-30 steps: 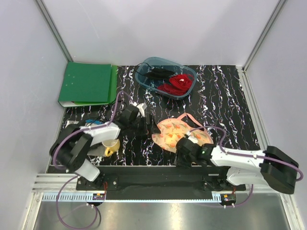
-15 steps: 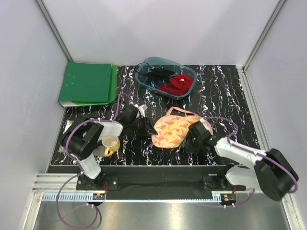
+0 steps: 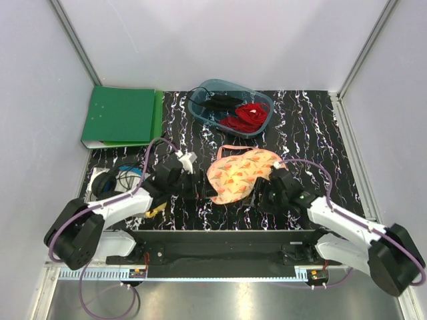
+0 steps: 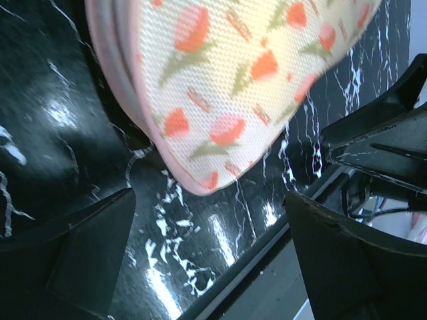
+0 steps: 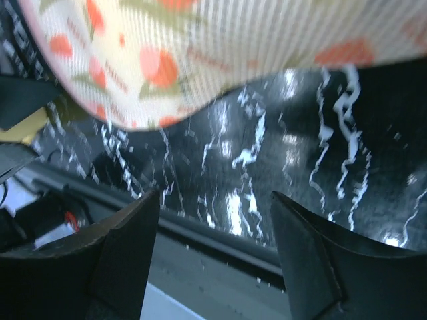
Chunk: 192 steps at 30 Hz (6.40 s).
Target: Place the bra in the laundry bag and zip it closed
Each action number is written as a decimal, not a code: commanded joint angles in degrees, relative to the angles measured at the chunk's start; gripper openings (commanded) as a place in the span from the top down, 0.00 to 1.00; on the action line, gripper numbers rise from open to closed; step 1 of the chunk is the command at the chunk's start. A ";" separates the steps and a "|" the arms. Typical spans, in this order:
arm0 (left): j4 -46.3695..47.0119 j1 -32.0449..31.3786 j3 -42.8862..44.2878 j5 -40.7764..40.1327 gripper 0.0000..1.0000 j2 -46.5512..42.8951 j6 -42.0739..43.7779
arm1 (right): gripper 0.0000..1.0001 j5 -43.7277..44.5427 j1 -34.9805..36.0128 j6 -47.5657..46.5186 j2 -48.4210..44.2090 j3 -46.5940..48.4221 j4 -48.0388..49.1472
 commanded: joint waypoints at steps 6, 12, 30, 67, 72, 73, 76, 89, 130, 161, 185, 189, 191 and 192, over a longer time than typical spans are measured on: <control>12.77 -4.17 -3.20 -3.90 0.02 6.61 -7.93 | 0.20 -9.48 2.14 6.38 -4.22 -6.84 12.47; 22.70 -3.29 -2.49 -0.03 0.21 13.84 -11.02 | 0.18 -10.72 2.14 8.75 1.32 -11.59 26.88; 54.69 0.84 -7.50 14.64 1.00 20.78 -38.08 | 0.26 0.17 2.14 15.09 4.24 -20.91 51.69; -0.48 -2.05 4.19 -13.61 0.20 -2.12 -1.90 | 0.85 4.32 2.14 29.39 18.46 -9.84 46.51; 1.42 -12.50 -3.87 -26.03 0.39 -11.46 -1.88 | 0.87 3.44 2.14 35.46 18.82 -9.49 45.71; 3.18 -14.00 -5.90 -27.70 0.54 -12.51 -3.01 | 0.88 3.44 2.14 36.26 18.82 -9.23 45.45; 13.81 -17.52 -12.33 -27.11 0.63 -12.44 -4.95 | 0.88 2.91 2.05 38.71 18.73 -8.87 45.27; 29.83 -22.54 -8.75 -30.78 0.29 5.05 -1.53 | 0.89 3.35 2.14 46.99 14.95 -5.36 39.12; 27.29 -21.84 0.40 -46.96 1.00 14.55 0.57 | 0.93 -0.70 1.97 54.38 16.01 -6.93 42.81; 25.86 -20.87 4.88 -16.73 1.00 15.33 -1.17 | 0.30 -16.34 -14.22 7.16 0.58 -0.34 2.21; 32.20 -27.20 7.53 -12.86 1.00 21.14 -9.53 | 0.69 2.11 -7.62 36.62 -12.04 -17.22 16.18; 28.52 -26.24 6.74 -14.96 1.00 20.35 -8.74 | 0.97 2.12 -7.88 35.57 -12.12 -18.80 16.27; 27.64 -22.99 4.12 -14.80 1.00 18.86 -8.91 | 1.00 0.29 -8.49 33.73 -12.65 -19.33 15.66; 25.46 -21.32 3.75 -14.19 1.00 18.42 -8.56 | 1.00 -0.51 -8.84 33.11 -12.91 -19.59 15.13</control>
